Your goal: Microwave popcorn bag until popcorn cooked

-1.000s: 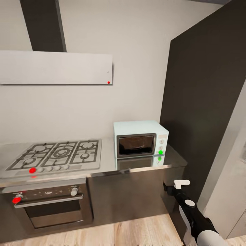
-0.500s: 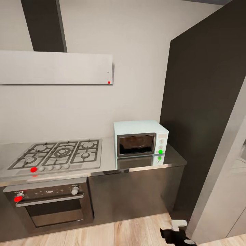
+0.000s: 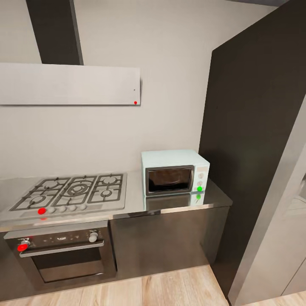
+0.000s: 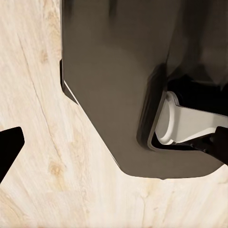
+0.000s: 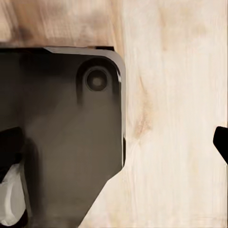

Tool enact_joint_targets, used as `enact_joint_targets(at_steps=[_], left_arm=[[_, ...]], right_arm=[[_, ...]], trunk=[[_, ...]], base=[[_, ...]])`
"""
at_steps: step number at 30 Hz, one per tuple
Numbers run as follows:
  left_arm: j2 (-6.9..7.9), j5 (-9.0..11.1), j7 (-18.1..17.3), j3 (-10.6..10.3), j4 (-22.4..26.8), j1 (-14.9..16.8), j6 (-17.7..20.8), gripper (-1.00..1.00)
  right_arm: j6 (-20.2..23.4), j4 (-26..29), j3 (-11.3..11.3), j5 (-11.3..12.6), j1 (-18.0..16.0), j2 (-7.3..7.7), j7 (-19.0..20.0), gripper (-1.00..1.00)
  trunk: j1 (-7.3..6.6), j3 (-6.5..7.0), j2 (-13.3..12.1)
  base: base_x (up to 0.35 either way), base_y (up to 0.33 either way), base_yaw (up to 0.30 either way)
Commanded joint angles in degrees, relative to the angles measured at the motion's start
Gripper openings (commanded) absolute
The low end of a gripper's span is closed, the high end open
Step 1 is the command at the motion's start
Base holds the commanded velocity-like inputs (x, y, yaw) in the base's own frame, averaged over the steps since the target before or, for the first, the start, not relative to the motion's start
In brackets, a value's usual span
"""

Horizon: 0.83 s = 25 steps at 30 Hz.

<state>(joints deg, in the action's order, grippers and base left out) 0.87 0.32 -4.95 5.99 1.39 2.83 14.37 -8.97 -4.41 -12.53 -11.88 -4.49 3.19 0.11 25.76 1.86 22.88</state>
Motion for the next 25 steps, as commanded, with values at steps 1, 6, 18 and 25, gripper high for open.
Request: enact_joint_targets(at_steps=[1, 6, 18, 25], left_arm=[[0.01, 0.0, -0.1, 0.4, 0.1, 0.0, 0.4, 1.00], [0.01, 0.0, -0.1, 0.4, 0.1, 0.0, 0.4, 1.00], [0.01, 0.0, -0.1, 0.4, 0.1, 0.0, 0.4, 1.00], [0.01, 0.0, -0.1, 0.4, 0.1, 0.0, 0.4, 1.00]], right_arm=[[0.9, -0.2, -0.5, -0.5, 0.2, 0.05, -0.3, 1.00], [6.4, -0.2, -0.5, -0.5, 0.8, 0.06, -1.1, 1.00], [-1.2, 0.0, -1.0, -0.3, 0.8, 0.06, -1.0, 1.00], [-1.3, 0.0, -0.9, -0.3, 0.8, 0.07, -1.0, 1.00]], trunk=[[0.02, -0.01, 0.0], [0.02, -0.01, 0.0], [0.02, -0.01, 0.0], [0.02, -0.01, 0.0]], base=[[0.000, 0.000, 0.000], [0.000, 0.000, 0.000], [0.000, 0.000, 0.000], [0.000, 0.000, 0.000]])
